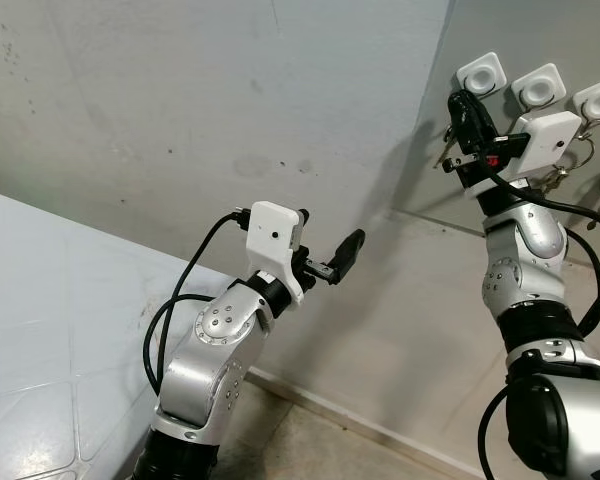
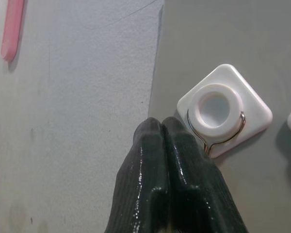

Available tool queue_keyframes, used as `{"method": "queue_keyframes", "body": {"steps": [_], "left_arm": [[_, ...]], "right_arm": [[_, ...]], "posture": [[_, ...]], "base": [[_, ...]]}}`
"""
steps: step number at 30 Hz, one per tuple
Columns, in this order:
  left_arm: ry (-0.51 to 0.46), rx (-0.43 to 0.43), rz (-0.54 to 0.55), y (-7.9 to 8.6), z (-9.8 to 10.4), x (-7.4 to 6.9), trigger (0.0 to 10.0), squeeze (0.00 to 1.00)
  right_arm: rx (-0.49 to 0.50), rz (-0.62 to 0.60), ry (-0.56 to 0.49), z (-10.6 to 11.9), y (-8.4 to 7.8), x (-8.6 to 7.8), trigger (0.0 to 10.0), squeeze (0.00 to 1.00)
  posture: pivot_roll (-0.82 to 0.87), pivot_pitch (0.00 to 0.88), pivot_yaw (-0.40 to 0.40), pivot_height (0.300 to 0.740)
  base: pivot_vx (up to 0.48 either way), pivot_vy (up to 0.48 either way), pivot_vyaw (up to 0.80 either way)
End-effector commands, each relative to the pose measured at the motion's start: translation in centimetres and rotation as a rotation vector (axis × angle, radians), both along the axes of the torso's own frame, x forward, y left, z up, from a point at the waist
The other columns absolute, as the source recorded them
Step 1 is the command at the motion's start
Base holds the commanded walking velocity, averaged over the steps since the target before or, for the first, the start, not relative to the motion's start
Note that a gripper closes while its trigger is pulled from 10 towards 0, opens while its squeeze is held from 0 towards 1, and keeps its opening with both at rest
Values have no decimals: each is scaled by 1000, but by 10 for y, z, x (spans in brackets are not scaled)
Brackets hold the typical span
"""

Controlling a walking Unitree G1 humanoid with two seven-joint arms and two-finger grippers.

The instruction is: Hang keys on a hook

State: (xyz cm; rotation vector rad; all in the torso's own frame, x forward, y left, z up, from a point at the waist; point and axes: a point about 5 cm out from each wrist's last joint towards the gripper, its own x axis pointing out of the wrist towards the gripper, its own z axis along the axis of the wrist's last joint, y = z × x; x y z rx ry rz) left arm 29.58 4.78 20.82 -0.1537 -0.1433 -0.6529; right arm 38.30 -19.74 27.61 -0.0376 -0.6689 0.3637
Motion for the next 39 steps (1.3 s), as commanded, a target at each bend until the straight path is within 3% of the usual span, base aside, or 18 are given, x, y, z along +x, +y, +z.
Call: {"method": "queue_keyframes", "body": {"steps": [1,4,8,12,15,22,30,39], "left_arm": [[-4,-9,2,1,2,-2,10000,0],[0,-14,2,1,2,-3,10000,0],[3,-18,11,3,3,-3,10000,0],[6,-14,10,3,2,-4,10000,0],[8,-13,12,3,1,-4,10000,0],[17,-16,7,2,0,-4,10000,0],[17,-17,8,2,0,-5,10000,0],[14,-20,7,1,1,-5,10000,0]], "right_arm": [[-11,-2,-13,8,-3,1,10000,0],[-15,-11,-8,7,-4,1,10000,0],[-144,19,33,-9,3,-1,10000,0],[-206,18,10,-13,6,-5,10000,0],[-193,8,-3,-13,5,-6,10000,0],[41,-34,-43,3,-10,-5,10000,0],[73,-42,-86,14,-10,-6,10000,0],[21,-27,-56,0,-7,-8,10000,0]], "posture": [[7,69,-26,740],[7,69,-27,740],[8,75,-27,740],[7,81,-27,740],[6,81,-26,740],[3,85,-23,740],[5,84,-26,740],[7,85,-29,740]], "base": [[0,0,0],[0,0,0],[0,0,0],[0,0,0],[0,0,0],[0,0,0],[0,0,0],[0,0,0]]}}
